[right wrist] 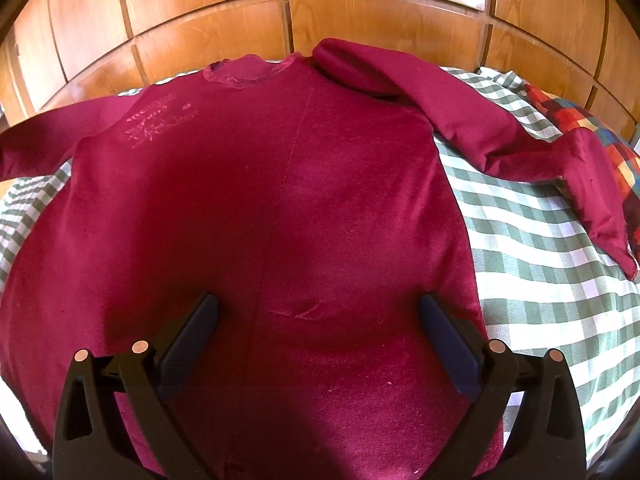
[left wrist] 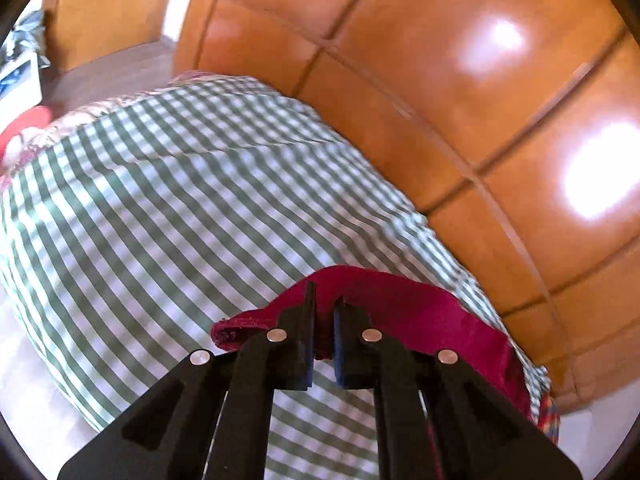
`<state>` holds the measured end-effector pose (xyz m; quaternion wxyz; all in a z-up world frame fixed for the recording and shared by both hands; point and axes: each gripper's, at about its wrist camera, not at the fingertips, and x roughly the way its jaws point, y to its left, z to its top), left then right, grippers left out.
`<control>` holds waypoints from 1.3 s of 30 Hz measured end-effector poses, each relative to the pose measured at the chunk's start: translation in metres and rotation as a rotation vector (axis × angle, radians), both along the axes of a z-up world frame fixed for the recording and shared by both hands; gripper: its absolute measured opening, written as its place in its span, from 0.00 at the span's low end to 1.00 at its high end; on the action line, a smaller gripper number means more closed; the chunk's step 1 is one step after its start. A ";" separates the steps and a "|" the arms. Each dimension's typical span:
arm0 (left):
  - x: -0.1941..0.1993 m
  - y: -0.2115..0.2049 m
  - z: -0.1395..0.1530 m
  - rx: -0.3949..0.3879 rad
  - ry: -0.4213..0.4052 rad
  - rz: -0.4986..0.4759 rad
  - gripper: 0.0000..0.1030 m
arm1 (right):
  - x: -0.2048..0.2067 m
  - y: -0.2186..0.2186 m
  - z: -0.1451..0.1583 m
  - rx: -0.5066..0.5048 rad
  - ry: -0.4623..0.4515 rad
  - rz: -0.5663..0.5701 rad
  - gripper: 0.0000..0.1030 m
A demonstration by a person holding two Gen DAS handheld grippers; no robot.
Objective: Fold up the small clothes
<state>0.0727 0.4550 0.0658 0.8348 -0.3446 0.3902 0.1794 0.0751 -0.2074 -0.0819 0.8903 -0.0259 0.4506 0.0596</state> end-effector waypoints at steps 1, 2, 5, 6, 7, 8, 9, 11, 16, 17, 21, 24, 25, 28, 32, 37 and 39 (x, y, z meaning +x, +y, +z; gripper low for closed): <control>0.009 0.007 -0.005 0.022 0.032 0.011 0.06 | 0.000 0.000 0.000 -0.002 0.002 -0.001 0.96; 0.019 0.012 -0.012 0.053 0.077 0.024 0.06 | 0.000 0.000 0.000 -0.004 0.003 -0.002 0.96; 0.050 0.030 -0.052 0.092 0.234 0.066 0.06 | 0.001 0.002 0.000 -0.012 0.006 -0.008 0.96; 0.060 0.038 -0.072 0.096 0.295 0.092 0.06 | 0.001 0.002 0.000 -0.014 0.006 -0.010 0.96; 0.065 0.042 -0.086 0.095 0.327 0.105 0.07 | 0.001 0.002 0.000 -0.018 0.006 -0.014 0.96; 0.069 0.046 -0.098 0.088 0.348 0.113 0.08 | 0.001 0.003 0.000 -0.021 0.007 -0.016 0.96; 0.072 0.051 -0.111 0.082 0.377 0.131 0.16 | 0.002 0.003 0.000 -0.023 0.008 -0.017 0.96; 0.072 0.054 -0.119 0.107 0.400 0.159 0.34 | 0.002 0.002 0.000 -0.024 0.008 -0.017 0.96; 0.045 0.059 -0.099 0.292 0.418 0.265 0.58 | 0.001 0.002 -0.001 -0.024 -0.011 -0.022 0.97; 0.039 0.062 -0.098 0.309 0.435 0.274 0.58 | 0.001 0.002 -0.002 -0.025 -0.015 -0.023 0.97; 0.010 0.068 -0.095 0.313 0.435 0.350 0.52 | 0.000 0.002 -0.002 -0.022 -0.023 -0.025 0.97; 0.000 0.036 -0.093 0.273 0.335 0.285 0.51 | -0.001 0.003 -0.001 -0.023 -0.030 -0.027 0.97; 0.005 0.018 -0.094 0.271 0.298 0.236 0.51 | -0.001 0.003 -0.001 -0.023 -0.030 -0.027 0.97; 0.015 -0.051 -0.087 0.271 0.197 0.045 0.52 | -0.001 0.002 0.001 -0.016 -0.018 -0.023 0.97; 0.022 -0.184 -0.072 0.305 0.044 -0.282 0.60 | 0.000 -0.011 0.015 0.033 0.033 -0.034 0.77; 0.017 -0.314 -0.058 0.313 -0.111 -0.564 0.64 | -0.019 -0.082 0.047 0.014 -0.032 -0.207 0.74; 0.015 -0.349 -0.060 0.289 -0.127 -0.647 0.64 | -0.030 -0.122 0.053 0.001 -0.045 -0.314 0.70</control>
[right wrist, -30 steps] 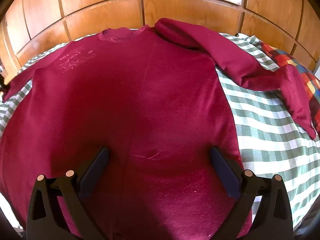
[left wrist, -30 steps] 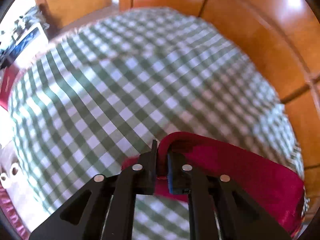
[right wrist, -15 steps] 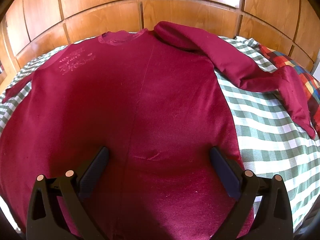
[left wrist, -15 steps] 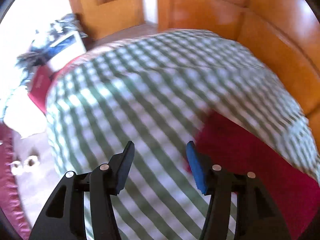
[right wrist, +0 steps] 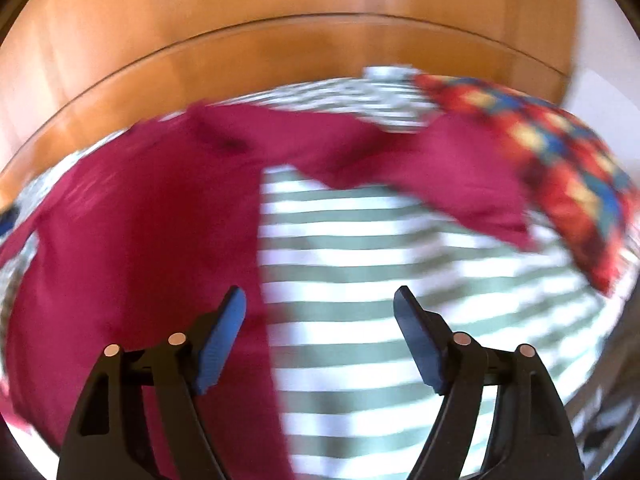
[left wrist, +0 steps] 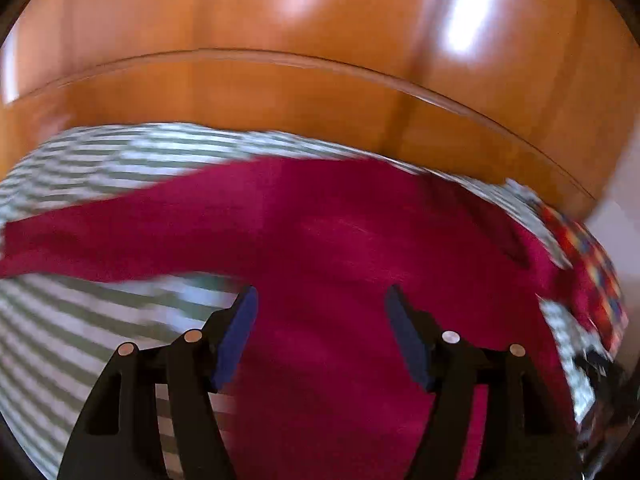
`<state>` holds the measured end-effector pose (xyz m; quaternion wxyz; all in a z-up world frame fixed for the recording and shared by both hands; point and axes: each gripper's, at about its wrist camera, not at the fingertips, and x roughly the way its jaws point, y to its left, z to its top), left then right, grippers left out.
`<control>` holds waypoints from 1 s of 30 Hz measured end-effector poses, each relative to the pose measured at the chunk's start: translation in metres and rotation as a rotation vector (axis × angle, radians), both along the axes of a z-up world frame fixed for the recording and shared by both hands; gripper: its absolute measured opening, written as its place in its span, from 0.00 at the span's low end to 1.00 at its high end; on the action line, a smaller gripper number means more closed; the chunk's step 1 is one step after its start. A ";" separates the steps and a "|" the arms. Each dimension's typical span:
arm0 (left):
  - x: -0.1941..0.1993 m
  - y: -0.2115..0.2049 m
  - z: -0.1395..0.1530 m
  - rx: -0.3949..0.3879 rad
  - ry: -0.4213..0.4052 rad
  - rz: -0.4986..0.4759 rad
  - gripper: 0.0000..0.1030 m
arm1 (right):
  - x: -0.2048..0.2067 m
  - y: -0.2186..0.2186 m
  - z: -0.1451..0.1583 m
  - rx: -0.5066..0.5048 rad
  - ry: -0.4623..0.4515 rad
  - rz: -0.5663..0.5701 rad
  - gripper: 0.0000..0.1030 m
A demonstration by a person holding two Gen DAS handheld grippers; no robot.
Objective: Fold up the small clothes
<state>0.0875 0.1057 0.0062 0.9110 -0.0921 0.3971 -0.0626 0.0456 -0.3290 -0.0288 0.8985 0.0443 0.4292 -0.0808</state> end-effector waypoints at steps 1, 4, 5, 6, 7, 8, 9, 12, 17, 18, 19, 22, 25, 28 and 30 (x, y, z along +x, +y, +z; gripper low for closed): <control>-0.001 -0.019 -0.005 -0.004 0.005 -0.042 0.64 | -0.004 -0.015 0.002 -0.001 -0.003 -0.045 0.70; -0.004 -0.054 -0.023 0.017 0.046 -0.106 0.64 | -0.017 -0.058 0.008 -0.105 -0.034 -0.180 0.70; -0.006 -0.061 -0.029 0.022 0.062 -0.121 0.64 | -0.018 -0.063 0.008 -0.150 -0.041 -0.182 0.70; -0.009 -0.073 -0.033 0.035 0.080 -0.135 0.64 | -0.016 -0.069 0.007 -0.195 -0.042 -0.174 0.70; -0.010 -0.080 -0.038 0.050 0.092 -0.142 0.64 | -0.012 -0.071 0.004 -0.228 -0.042 -0.160 0.70; -0.008 -0.080 -0.043 0.062 0.108 -0.145 0.64 | -0.007 -0.072 0.003 -0.255 -0.040 -0.146 0.70; -0.004 -0.081 -0.053 0.071 0.128 -0.143 0.64 | 0.000 -0.074 -0.001 -0.298 -0.034 -0.122 0.68; -0.007 -0.084 -0.062 0.072 0.129 -0.131 0.66 | 0.030 -0.077 -0.021 -0.407 0.017 -0.058 0.50; -0.010 -0.088 -0.067 0.072 0.124 -0.117 0.68 | 0.055 -0.094 -0.028 -0.368 0.084 -0.038 0.05; -0.009 -0.088 -0.068 0.076 0.121 -0.117 0.69 | 0.052 -0.095 -0.016 -0.342 0.064 -0.042 0.05; -0.010 -0.092 -0.069 0.080 0.118 -0.118 0.70 | 0.048 -0.096 -0.002 -0.311 0.034 -0.043 0.04; -0.009 -0.094 -0.072 0.084 0.112 -0.118 0.73 | 0.029 -0.094 0.048 -0.273 -0.089 -0.038 0.04; -0.007 -0.095 -0.072 0.078 0.113 -0.120 0.75 | 0.014 -0.099 0.096 -0.259 -0.200 -0.058 0.04; -0.007 -0.095 -0.073 0.075 0.110 -0.122 0.76 | 0.017 -0.114 0.129 -0.244 -0.262 -0.108 0.04; -0.008 -0.095 -0.073 0.075 0.110 -0.122 0.76 | 0.031 -0.131 0.141 -0.252 -0.275 -0.159 0.04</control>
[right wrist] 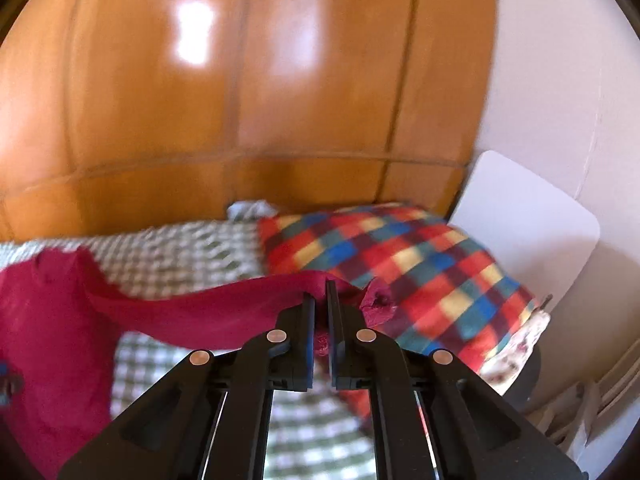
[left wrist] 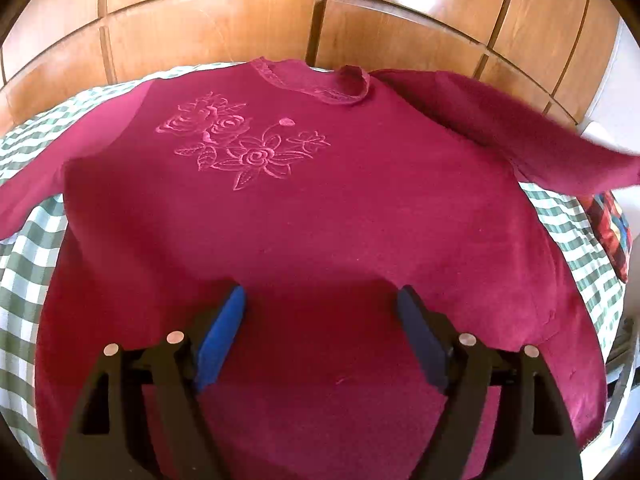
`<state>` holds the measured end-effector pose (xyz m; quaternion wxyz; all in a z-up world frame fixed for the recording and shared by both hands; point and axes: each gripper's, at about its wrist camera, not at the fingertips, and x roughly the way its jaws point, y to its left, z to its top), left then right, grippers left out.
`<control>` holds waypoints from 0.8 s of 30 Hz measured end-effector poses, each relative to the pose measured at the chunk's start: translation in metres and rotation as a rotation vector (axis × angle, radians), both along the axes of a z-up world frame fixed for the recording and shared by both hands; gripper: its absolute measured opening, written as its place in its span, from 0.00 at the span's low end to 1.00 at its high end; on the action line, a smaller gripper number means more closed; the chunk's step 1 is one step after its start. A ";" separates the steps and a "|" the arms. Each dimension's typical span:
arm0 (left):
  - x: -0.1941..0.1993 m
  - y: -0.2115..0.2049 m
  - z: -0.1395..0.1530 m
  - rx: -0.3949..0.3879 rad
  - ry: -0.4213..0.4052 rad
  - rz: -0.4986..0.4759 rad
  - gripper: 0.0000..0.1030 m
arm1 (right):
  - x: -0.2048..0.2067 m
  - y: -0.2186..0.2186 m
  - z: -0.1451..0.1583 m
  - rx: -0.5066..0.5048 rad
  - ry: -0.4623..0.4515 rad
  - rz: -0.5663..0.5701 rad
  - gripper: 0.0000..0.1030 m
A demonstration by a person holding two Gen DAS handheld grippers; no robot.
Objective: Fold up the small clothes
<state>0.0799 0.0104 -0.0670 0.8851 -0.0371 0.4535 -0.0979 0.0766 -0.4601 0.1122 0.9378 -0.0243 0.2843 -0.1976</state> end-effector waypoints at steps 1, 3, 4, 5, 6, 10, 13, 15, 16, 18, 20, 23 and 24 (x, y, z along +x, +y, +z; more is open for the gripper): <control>0.000 0.000 0.000 0.001 -0.001 0.000 0.76 | 0.008 -0.009 0.001 0.006 0.005 -0.027 0.04; 0.000 0.000 0.000 -0.001 0.001 -0.001 0.77 | 0.034 -0.039 -0.004 0.056 0.024 -0.095 0.04; 0.001 0.000 0.000 -0.004 0.002 -0.001 0.77 | 0.044 -0.048 -0.007 0.065 0.042 -0.123 0.04; 0.001 0.000 0.000 -0.005 0.003 -0.002 0.77 | 0.060 -0.060 -0.014 0.067 0.073 -0.158 0.04; 0.001 -0.001 0.000 -0.005 0.003 -0.001 0.78 | 0.077 -0.073 -0.025 0.072 0.112 -0.198 0.04; 0.001 -0.002 0.000 -0.004 0.004 0.003 0.78 | 0.125 -0.106 -0.064 0.096 0.228 -0.270 0.04; 0.002 -0.003 -0.001 -0.002 0.009 0.003 0.79 | 0.139 -0.115 -0.078 0.143 0.243 -0.267 0.07; 0.002 -0.003 -0.001 -0.001 0.010 0.000 0.80 | 0.136 -0.120 -0.075 0.194 0.225 -0.267 0.30; 0.003 -0.004 -0.001 -0.003 0.009 0.000 0.80 | 0.127 -0.123 -0.071 0.225 0.192 -0.271 0.42; 0.003 -0.004 -0.001 -0.006 0.007 0.000 0.81 | 0.103 -0.126 -0.063 0.292 0.101 -0.292 0.67; 0.003 -0.004 -0.001 -0.011 0.006 0.000 0.82 | 0.074 -0.130 -0.064 0.407 0.045 -0.289 0.67; 0.003 -0.005 -0.002 -0.014 0.005 -0.006 0.84 | 0.051 -0.132 -0.079 0.553 0.028 -0.267 0.67; 0.003 -0.006 -0.002 -0.014 0.005 -0.009 0.84 | 0.048 -0.131 -0.089 0.592 0.035 -0.266 0.67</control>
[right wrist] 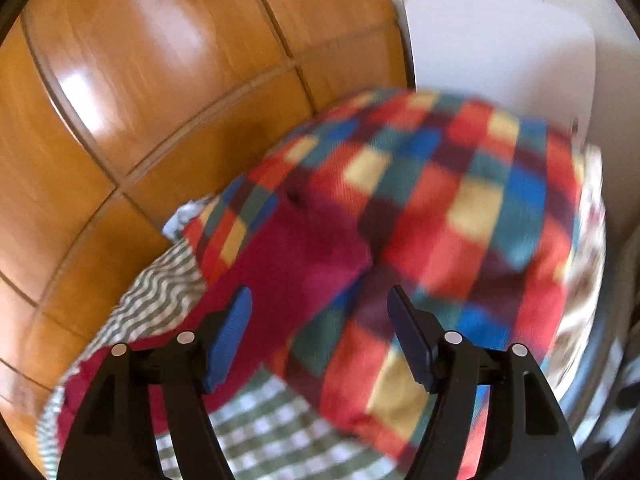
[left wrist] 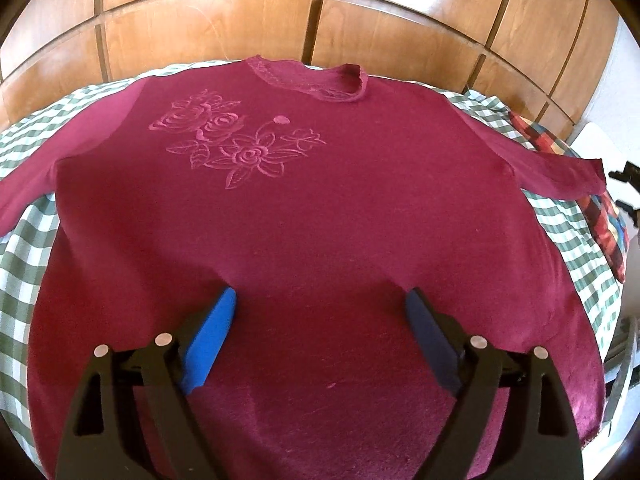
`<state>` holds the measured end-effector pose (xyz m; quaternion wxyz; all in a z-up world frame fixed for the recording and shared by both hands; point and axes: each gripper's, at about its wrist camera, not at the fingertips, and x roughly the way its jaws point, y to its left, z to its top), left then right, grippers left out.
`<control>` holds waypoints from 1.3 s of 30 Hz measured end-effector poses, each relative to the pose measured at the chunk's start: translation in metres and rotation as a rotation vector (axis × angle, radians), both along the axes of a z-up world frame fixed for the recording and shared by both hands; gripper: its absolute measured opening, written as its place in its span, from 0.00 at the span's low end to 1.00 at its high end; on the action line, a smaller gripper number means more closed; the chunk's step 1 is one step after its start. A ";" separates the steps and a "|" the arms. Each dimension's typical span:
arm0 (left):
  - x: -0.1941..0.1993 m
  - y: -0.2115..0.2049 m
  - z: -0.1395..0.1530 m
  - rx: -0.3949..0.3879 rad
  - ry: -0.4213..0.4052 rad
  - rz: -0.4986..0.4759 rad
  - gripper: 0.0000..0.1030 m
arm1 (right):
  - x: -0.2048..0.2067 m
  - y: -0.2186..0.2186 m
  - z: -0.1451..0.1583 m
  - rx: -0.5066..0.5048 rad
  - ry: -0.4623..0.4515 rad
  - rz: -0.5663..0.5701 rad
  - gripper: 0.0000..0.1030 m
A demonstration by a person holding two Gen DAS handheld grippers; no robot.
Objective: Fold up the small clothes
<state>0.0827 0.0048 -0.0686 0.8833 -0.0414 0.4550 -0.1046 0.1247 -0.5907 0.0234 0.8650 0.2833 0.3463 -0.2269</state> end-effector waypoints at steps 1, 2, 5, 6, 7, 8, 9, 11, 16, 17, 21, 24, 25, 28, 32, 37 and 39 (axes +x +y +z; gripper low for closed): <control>0.000 -0.001 0.000 0.002 -0.001 -0.001 0.85 | 0.002 0.001 -0.009 0.026 0.009 0.003 0.67; 0.000 -0.001 0.000 0.006 -0.001 -0.002 0.85 | 0.005 0.002 -0.015 0.038 0.015 0.002 0.61; -0.001 -0.002 0.000 0.012 -0.003 0.000 0.85 | 0.027 0.007 -0.028 0.055 0.033 0.008 0.34; -0.001 -0.003 0.000 0.013 -0.004 0.001 0.85 | 0.038 0.010 -0.029 0.034 0.054 0.019 0.17; -0.001 -0.003 0.000 0.014 -0.005 0.002 0.85 | 0.045 0.012 -0.026 0.012 0.071 0.024 0.12; -0.002 -0.003 0.000 0.016 -0.005 0.003 0.85 | 0.049 0.015 -0.019 -0.014 0.077 0.026 0.07; -0.002 -0.004 0.000 0.018 -0.006 0.003 0.85 | 0.050 0.021 -0.004 -0.047 0.060 0.046 0.07; -0.002 -0.004 0.000 0.018 -0.007 0.004 0.85 | 0.045 0.031 0.020 -0.113 0.040 0.075 0.07; 0.000 -0.004 0.000 0.023 -0.003 -0.007 0.87 | 0.040 0.051 0.052 -0.302 0.172 0.053 0.07; 0.000 -0.005 0.000 0.027 -0.002 -0.009 0.87 | 0.046 0.045 0.043 -0.286 0.223 0.032 0.08; 0.000 -0.002 0.000 0.018 -0.006 -0.008 0.87 | 0.042 0.008 0.024 -0.142 0.161 -0.066 0.28; -0.002 -0.001 0.000 0.012 -0.013 -0.005 0.87 | 0.023 -0.002 0.018 -0.115 0.108 -0.142 0.42; -0.002 0.000 0.000 0.010 -0.013 -0.006 0.87 | 0.014 -0.003 0.014 -0.083 0.096 -0.148 0.42; -0.002 0.000 -0.001 0.008 -0.015 -0.011 0.89 | -0.006 0.009 0.005 -0.031 0.067 -0.091 0.42; -0.003 0.000 -0.001 0.013 -0.020 -0.015 0.89 | -0.012 0.040 -0.027 0.074 0.068 0.067 0.42; -0.004 0.000 0.000 0.021 -0.025 -0.011 0.89 | 0.016 0.078 -0.069 0.172 0.101 0.183 0.42; -0.010 0.001 0.001 0.026 -0.029 -0.007 0.89 | 0.026 0.081 -0.076 0.155 0.114 0.150 0.42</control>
